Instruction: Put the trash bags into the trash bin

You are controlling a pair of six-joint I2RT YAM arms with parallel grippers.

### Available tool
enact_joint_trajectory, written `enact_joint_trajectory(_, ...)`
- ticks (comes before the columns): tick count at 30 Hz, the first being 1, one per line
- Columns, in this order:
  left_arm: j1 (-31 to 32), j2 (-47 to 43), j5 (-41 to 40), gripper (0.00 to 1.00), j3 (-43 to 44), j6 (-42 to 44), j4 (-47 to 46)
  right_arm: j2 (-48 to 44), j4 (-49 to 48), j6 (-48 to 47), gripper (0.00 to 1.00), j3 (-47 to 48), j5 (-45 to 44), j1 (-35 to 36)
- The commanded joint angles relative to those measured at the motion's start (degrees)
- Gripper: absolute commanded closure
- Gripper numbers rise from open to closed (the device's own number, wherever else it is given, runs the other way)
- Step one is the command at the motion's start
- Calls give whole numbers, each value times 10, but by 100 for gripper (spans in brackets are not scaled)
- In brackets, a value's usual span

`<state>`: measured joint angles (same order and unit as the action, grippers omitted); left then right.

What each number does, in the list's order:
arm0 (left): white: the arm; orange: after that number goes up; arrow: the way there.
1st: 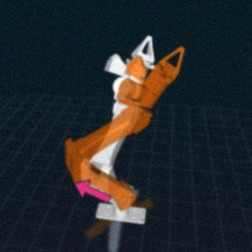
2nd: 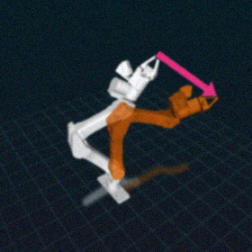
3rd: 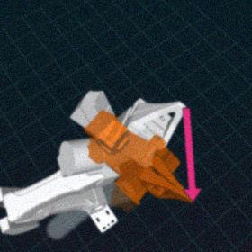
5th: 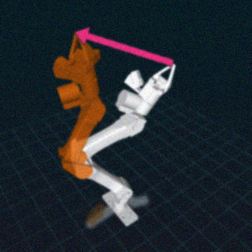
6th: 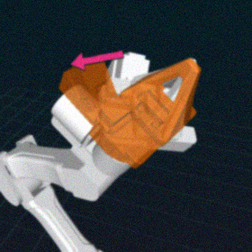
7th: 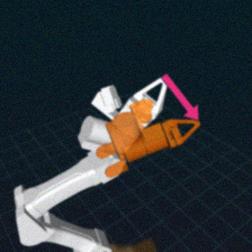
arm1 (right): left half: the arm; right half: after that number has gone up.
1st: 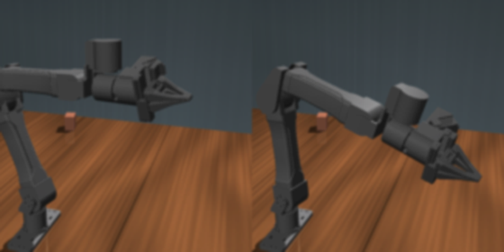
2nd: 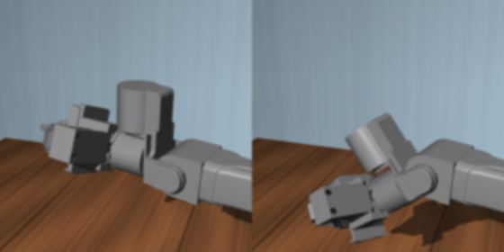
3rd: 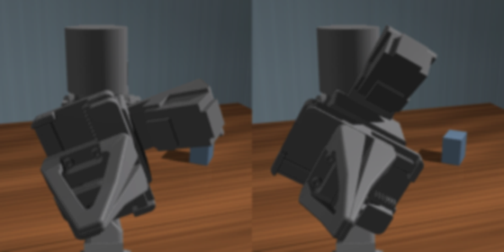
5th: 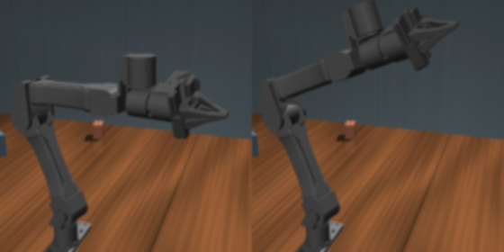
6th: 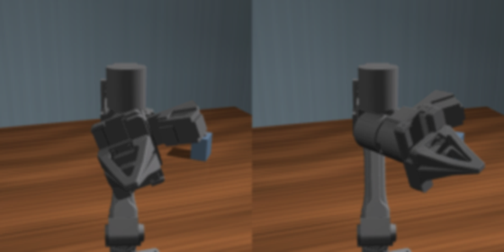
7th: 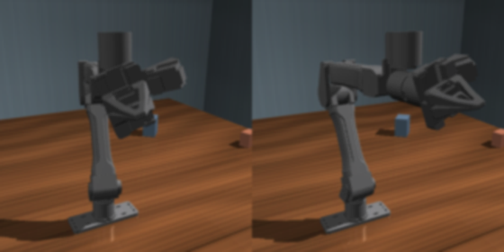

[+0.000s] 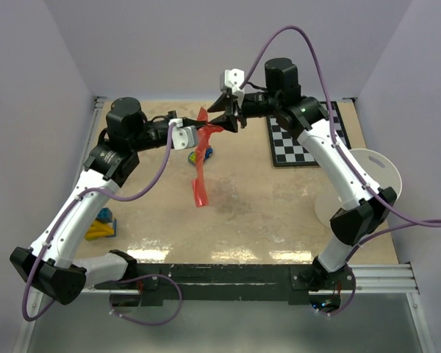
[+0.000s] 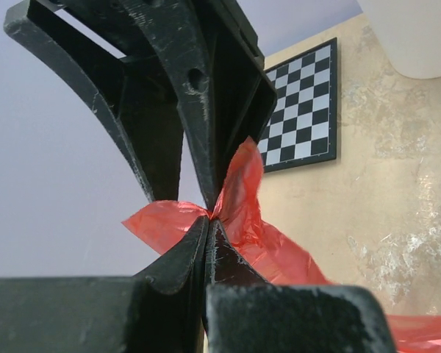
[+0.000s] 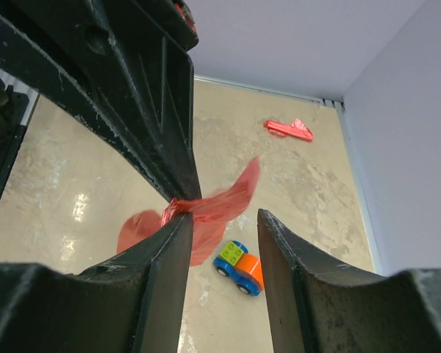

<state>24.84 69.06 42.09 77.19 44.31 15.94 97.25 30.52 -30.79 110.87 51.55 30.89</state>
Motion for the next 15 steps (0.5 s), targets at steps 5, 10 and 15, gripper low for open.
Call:
enact_joint_trajectory(5, -1, -2, -14, 100, -2, -3, -43, 0, 34, -31, 55, 14, 24, 7)
enact_joint_trajectory(10, -1, 2, -15, 100, -1, -8, -43, 1, 28, -29, 64, 17, 48, 9)
enact_joint_trajectory(15, -1, 6, -23, 100, -5, -8, -38, 10, 22, -18, 73, 38, 61, 11)
